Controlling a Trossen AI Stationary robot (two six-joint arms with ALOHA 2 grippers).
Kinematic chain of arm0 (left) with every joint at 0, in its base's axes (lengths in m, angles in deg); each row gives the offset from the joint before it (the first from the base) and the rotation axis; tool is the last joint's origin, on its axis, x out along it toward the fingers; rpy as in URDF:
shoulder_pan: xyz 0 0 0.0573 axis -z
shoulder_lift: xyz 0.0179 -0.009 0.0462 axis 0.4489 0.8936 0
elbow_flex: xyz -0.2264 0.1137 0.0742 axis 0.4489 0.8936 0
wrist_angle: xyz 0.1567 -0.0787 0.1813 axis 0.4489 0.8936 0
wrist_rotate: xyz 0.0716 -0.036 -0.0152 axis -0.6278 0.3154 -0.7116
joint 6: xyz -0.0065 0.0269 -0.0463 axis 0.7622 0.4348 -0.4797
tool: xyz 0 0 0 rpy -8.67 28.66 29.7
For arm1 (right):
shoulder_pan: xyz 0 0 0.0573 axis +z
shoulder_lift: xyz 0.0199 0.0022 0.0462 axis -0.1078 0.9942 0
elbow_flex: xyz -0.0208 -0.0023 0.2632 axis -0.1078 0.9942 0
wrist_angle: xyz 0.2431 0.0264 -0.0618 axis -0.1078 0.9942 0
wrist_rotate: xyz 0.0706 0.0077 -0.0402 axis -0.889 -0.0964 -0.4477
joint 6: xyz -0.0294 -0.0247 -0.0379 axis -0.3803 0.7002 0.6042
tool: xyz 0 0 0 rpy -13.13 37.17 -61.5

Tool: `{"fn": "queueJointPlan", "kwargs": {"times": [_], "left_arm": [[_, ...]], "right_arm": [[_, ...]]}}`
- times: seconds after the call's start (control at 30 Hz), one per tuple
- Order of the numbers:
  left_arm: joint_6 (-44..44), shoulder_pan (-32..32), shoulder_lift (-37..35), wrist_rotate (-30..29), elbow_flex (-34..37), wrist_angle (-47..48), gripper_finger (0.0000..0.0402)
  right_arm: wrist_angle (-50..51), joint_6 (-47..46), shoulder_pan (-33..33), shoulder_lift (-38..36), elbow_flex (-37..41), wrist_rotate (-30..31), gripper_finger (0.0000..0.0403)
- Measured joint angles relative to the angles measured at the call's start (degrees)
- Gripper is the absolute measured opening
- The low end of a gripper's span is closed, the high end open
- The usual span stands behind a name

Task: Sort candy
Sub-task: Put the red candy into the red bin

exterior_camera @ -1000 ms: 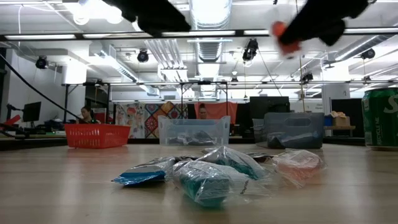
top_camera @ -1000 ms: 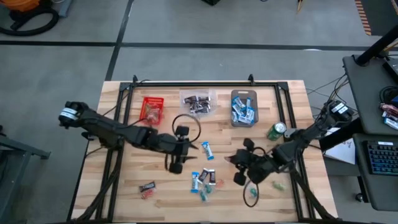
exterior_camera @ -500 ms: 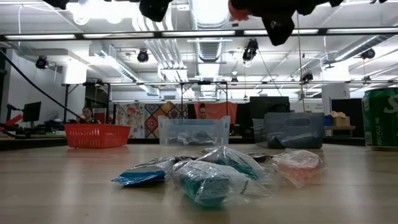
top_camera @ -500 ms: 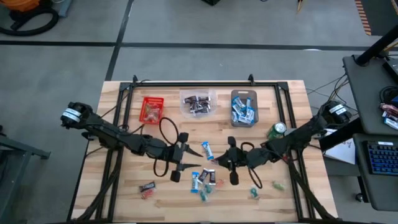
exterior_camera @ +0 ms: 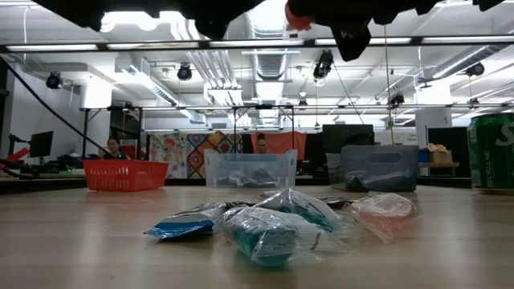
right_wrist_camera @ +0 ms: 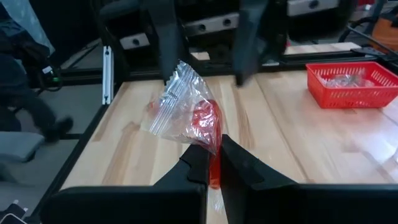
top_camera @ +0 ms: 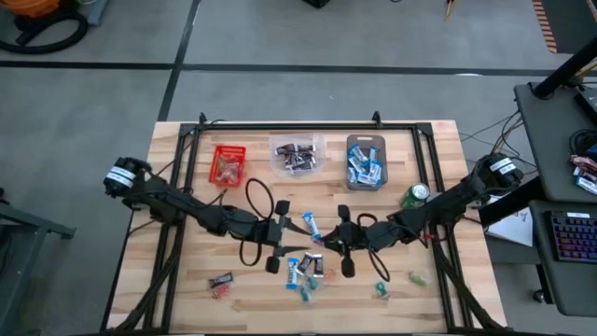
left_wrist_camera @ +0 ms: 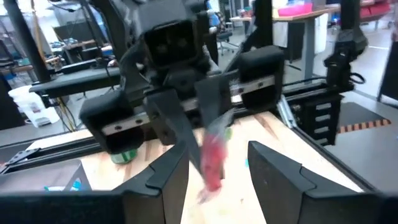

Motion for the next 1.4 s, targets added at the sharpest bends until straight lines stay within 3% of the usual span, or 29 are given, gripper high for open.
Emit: {"fn": "queueJointPlan", "kwargs": {"times": [0.13, 0.43, 0.73, 0.9, 1.07, 1.4], "left_arm": [[-0.02, -0.99, 3.17, 0.00, 0.00, -7.05, 0.0148], [-0.15, -2.12, 5.11, 0.15, -0.04, -8.45, 0.0136], [-0.14, -2.12, 6.24, 0.64, -0.08, -9.93, 0.0076], [0.36, -2.12, 6.22, 0.71, -0.09, -9.94, 0.0014], [0.42, -2.12, 6.01, 0.63, -0.08, -9.73, 0.0004], [-0.23, -2.20, 2.54, -0.71, -0.07, -3.94, 0.0000]], "right_arm": [[-0.07, 0.44, 0.00, 0.00, -0.01, -0.08, 0.0013], [0.22, 0.98, 0.04, 0.00, -0.03, 0.01, 0.0013], [0.31, 0.94, -0.02, -0.02, -0.03, 0.08, 0.0013], [0.27, -0.73, 0.00, -0.02, -0.03, 0.16, 0.0013], [0.19, -2.89, 0.00, -0.02, -0.03, 0.51, 0.0016], [-0.02, -4.21, 0.04, -0.19, -0.08, 2.07, 0.0112]]}}
